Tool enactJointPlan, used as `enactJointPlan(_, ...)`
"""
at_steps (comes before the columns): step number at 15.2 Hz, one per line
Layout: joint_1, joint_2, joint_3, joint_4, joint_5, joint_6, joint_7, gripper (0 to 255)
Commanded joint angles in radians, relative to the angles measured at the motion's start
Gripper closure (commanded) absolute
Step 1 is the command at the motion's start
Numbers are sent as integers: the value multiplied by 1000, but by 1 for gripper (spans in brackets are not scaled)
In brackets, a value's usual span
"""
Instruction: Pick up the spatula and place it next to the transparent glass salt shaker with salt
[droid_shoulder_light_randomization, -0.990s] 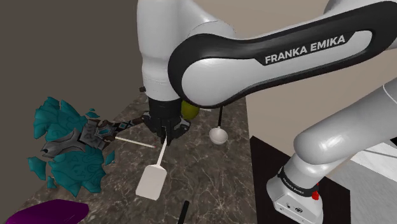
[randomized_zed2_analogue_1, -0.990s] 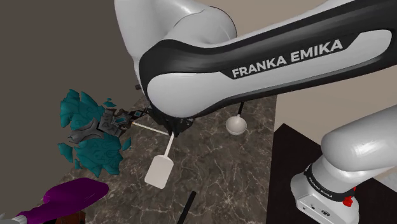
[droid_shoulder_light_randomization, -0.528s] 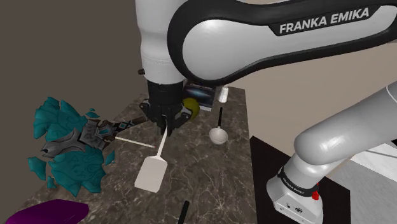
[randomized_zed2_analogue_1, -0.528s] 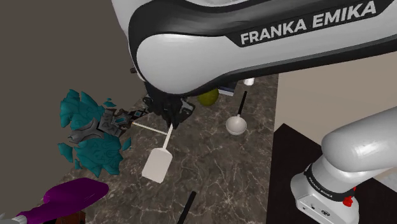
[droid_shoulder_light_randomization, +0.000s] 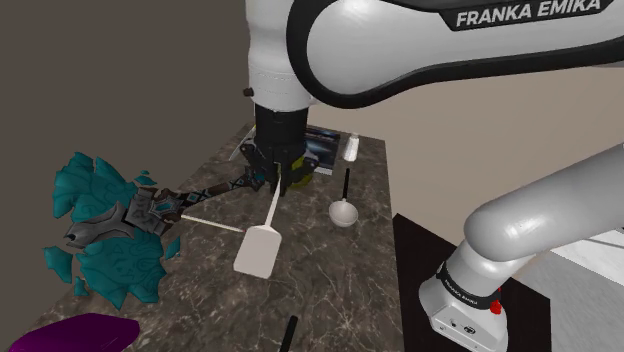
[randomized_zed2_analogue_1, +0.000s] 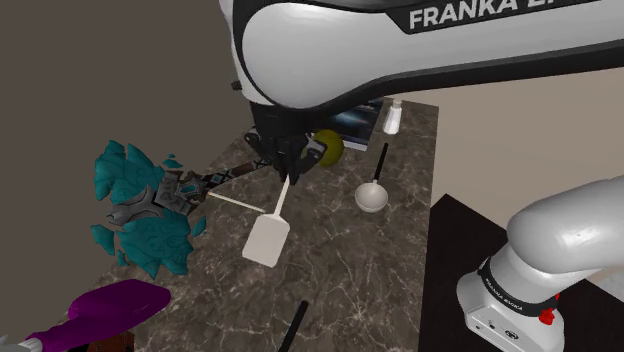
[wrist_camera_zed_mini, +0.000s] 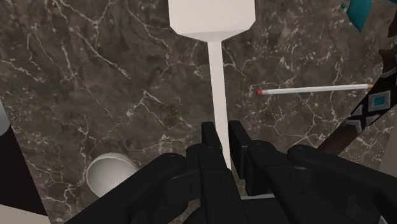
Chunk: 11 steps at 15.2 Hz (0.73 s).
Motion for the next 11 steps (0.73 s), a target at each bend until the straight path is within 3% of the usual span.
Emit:
enactJointPlan(1, 22, -48, -70, -46, 17, -8, -63, 255)
enactJointPlan(11, 41, -203, -337, -245, 1, -13, -338, 255)
